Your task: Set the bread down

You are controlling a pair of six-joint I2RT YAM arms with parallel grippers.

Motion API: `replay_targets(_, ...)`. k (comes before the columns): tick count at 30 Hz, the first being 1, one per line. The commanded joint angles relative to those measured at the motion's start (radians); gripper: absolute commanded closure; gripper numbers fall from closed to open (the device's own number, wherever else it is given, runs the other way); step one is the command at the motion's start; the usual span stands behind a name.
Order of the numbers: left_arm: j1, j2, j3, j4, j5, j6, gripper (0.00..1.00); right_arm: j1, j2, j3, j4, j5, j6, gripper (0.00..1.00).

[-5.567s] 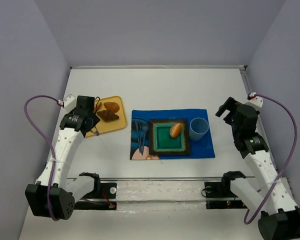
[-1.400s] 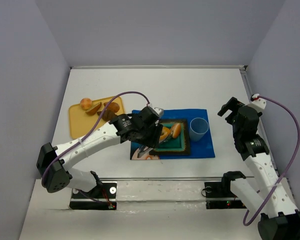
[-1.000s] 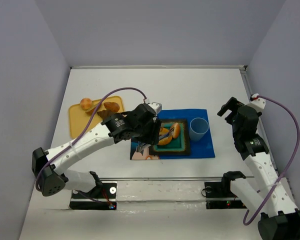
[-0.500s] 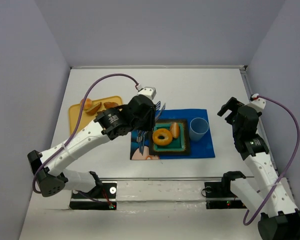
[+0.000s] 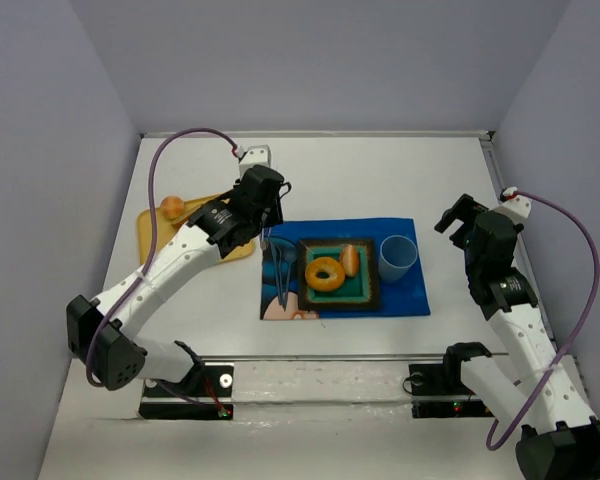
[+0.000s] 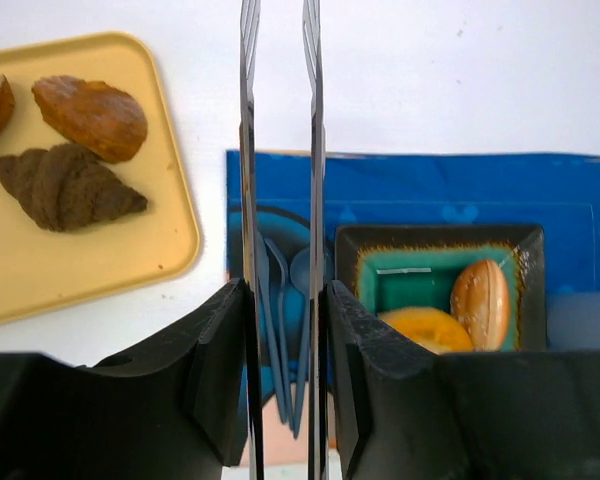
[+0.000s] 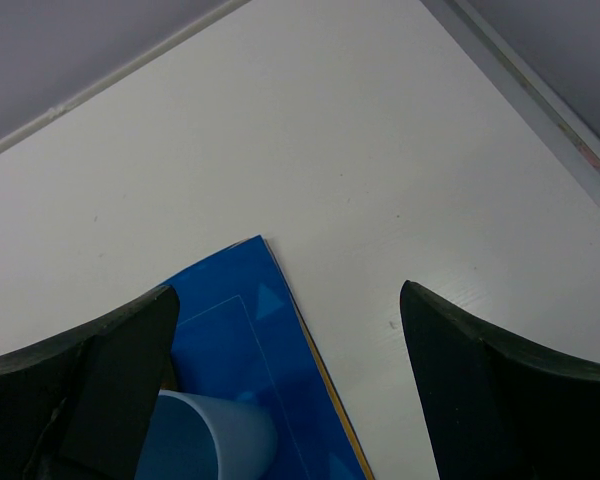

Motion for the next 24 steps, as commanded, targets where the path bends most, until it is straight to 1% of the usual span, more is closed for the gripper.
replay_targets(1,0.05,0.078,0.016,0.237,-0.017,0.13,0.52,-0.002,0.012,0.001,0.042,0.014,-0.004,0.03)
replay_targets(2,0.064,0.135,0.031,0.253,-0.039,0.134,0.52,-0.002,0.015,0.001,0.044,0.016,-0.003,0.03)
replay_targets(4,0.084,0.199,0.089,0.279,-0.038,0.131,0.51,-0.002,0.02,0.002,0.044,0.014,-0.001,0.03)
replay_targets(7,0.127,0.322,0.132,0.351,0.011,0.16,0.49,-0.002,0.02,0.001,0.042,0.014,0.001,0.03)
replay_targets(8,0.139,0.354,0.166,0.365,0.029,0.181,0.48,-0.002,0.018,0.001,0.041,0.011,0.001,0.02)
replay_targets(11,0.183,0.509,0.261,0.379,0.059,0.174,0.49,-0.002,0.009,-0.002,0.042,0.008,-0.003,0.02)
replay_targets(15,0.242,0.633,0.365,0.371,0.094,0.128,0.49,-0.002,0.011,-0.002,0.042,0.013,-0.009,0.02)
replay_targets(19,0.283,0.72,0.416,0.332,0.002,0.063,0.48,-0.002,0.032,0.002,0.042,0.02,-0.012,0.02)
replay_targets(24,0.3,0.828,0.479,0.337,0.02,0.066,0.48,-0.002,0.07,0.009,0.041,0.027,-0.01,0.02)
